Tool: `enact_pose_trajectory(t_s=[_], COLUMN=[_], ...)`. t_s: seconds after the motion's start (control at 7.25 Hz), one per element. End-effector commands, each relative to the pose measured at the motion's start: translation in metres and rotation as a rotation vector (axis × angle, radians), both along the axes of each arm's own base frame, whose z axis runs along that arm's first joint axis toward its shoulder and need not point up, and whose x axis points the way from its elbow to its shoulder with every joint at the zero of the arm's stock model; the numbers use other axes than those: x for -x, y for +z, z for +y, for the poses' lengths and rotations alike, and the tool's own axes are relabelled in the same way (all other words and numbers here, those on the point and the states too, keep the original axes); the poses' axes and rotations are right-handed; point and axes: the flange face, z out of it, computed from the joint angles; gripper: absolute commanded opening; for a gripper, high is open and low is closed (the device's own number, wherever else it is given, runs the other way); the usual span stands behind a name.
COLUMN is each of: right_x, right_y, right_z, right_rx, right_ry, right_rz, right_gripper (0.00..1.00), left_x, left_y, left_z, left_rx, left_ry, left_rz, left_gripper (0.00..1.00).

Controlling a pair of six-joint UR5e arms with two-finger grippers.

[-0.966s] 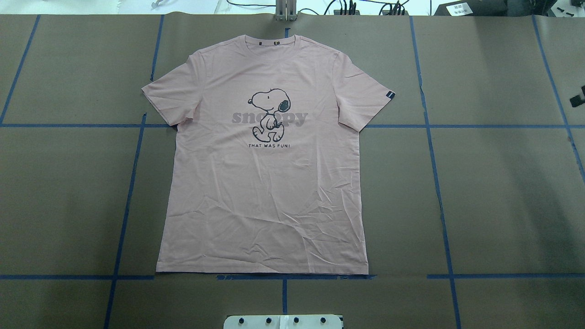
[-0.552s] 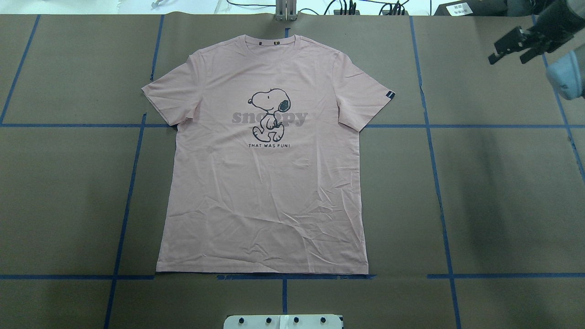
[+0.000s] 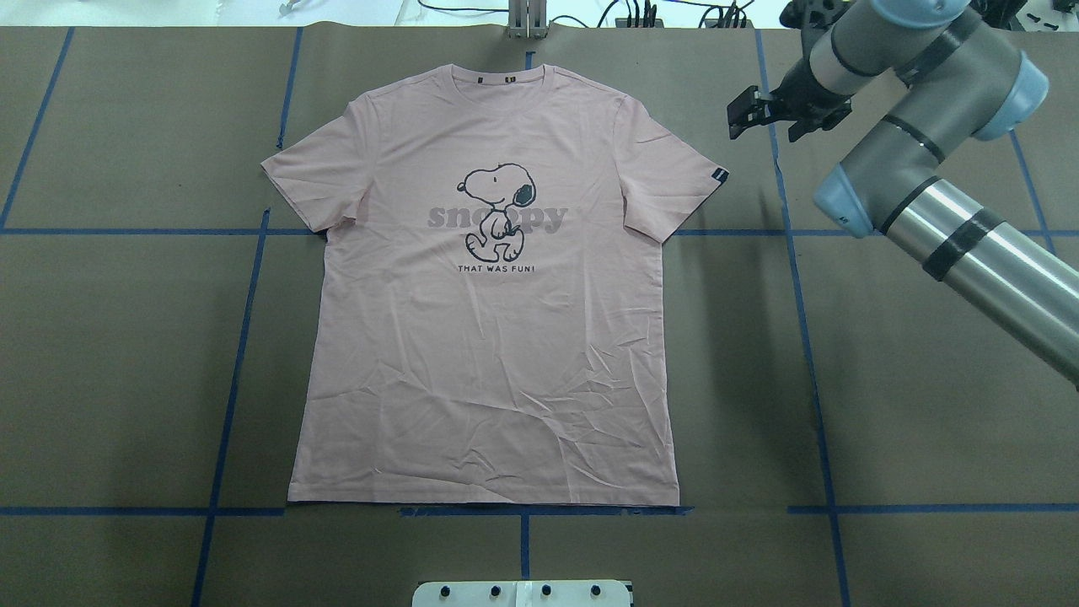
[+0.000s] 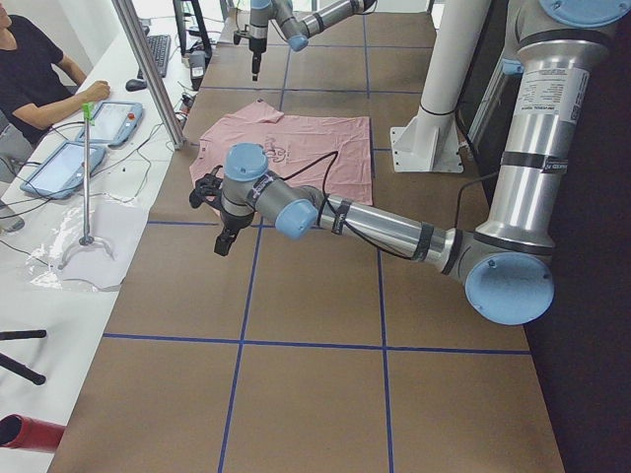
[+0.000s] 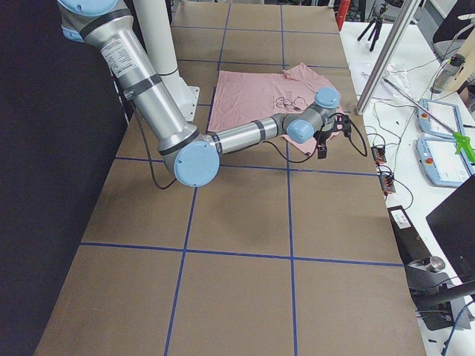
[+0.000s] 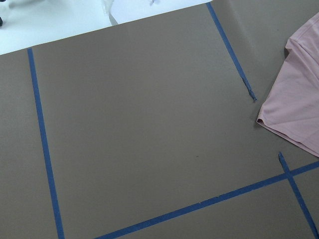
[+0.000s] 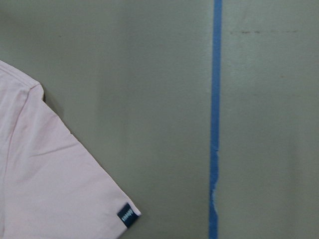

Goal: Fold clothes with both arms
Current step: 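Move the right gripper over the sleeve nearest it and grasp it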

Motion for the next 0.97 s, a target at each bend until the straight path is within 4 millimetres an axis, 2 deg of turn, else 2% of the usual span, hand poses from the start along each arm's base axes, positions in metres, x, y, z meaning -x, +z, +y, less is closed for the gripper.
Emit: enact_pose_trajectory(t_s=[0.0,0.55,0.83], right_x=[0.043,0.069,0.073], right_y=[0.012,0.013,0.019], right_z=[0.008,0.006,0.007], right_rx=[-0.018,-0.023,-0.015], right_ry=[-0.001,-0.003,-0.007], right_rz=[0.038,0.074,0.083], right_gripper=[1.0,0.96,0.93], left_x=[-0.006,-0.002,-0.003], left_y=[-0.009,-0.009,-0.009], left_z=[-0.001,0.007,0.006], left_rx=[0.035,-0.02,-0.018], left_ry=[-0.037,-0.04,-0.038], left_rz=[0.031,0.045,0.046], left_gripper=[1.0,1.0,1.0])
